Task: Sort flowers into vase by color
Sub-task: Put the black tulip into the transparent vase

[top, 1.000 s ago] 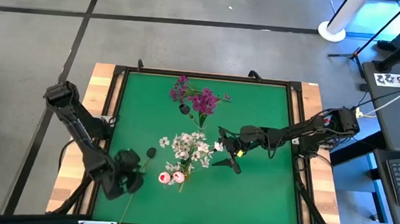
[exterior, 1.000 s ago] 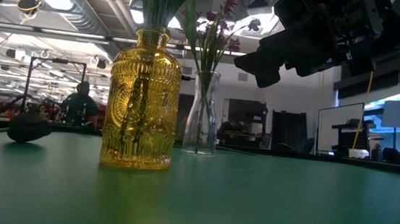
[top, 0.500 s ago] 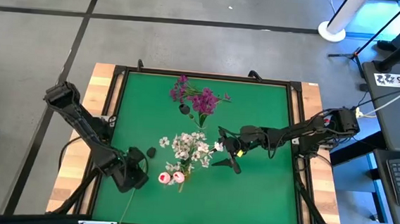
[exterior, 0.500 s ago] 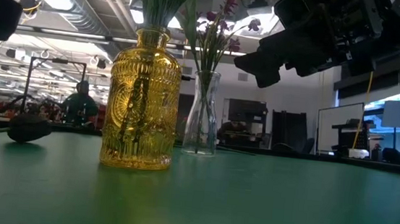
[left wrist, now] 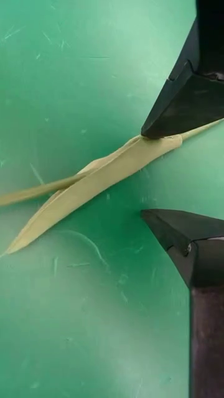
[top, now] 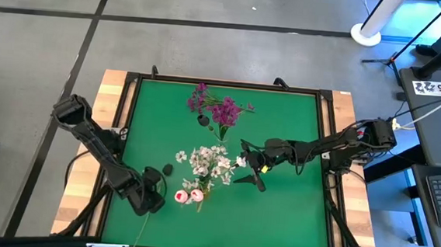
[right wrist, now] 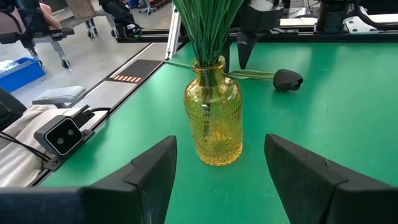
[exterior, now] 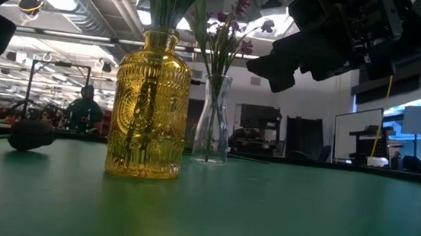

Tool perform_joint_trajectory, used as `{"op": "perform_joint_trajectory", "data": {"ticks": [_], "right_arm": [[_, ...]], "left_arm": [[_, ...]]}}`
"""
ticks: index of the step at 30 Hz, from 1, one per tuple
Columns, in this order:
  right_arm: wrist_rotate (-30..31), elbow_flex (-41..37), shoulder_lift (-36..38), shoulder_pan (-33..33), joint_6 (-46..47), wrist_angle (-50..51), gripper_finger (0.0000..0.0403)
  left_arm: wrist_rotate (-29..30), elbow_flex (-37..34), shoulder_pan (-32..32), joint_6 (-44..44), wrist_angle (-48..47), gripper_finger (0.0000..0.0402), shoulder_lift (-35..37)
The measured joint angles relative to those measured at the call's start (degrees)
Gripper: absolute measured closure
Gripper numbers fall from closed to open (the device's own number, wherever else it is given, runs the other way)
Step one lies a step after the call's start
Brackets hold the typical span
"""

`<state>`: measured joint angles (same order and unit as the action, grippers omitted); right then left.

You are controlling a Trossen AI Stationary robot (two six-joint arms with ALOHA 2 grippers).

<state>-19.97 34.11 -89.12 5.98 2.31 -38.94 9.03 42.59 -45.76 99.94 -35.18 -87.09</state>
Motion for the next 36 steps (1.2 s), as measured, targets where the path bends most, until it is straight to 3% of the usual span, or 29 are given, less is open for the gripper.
{"op": "perform_joint_trajectory", "data": {"ticks": [13,26,30,36], "right_arm": [[0.51,0.0,0.0,0.01,-0.02,0.01,0.0162],[1.09,0.0,0.0,0.0,-0.02,0.02,0.0162],[1.36,0.0,0.0,0.01,-0.02,0.04,0.0162],[1.49,0.0,0.0,0.02,-0.02,0.07,0.0162]], "left_arm": [[-0.19,0.0,2.43,-0.02,1.99,0.0211,-0.04],[-4.74,0.61,4.97,-0.02,0.17,0.0217,-3.83],[-5.02,0.79,5.74,-0.02,-1.67,0.0252,-3.57],[-5.11,0.72,6.06,-0.04,-3.29,0.0341,-3.63]]}}
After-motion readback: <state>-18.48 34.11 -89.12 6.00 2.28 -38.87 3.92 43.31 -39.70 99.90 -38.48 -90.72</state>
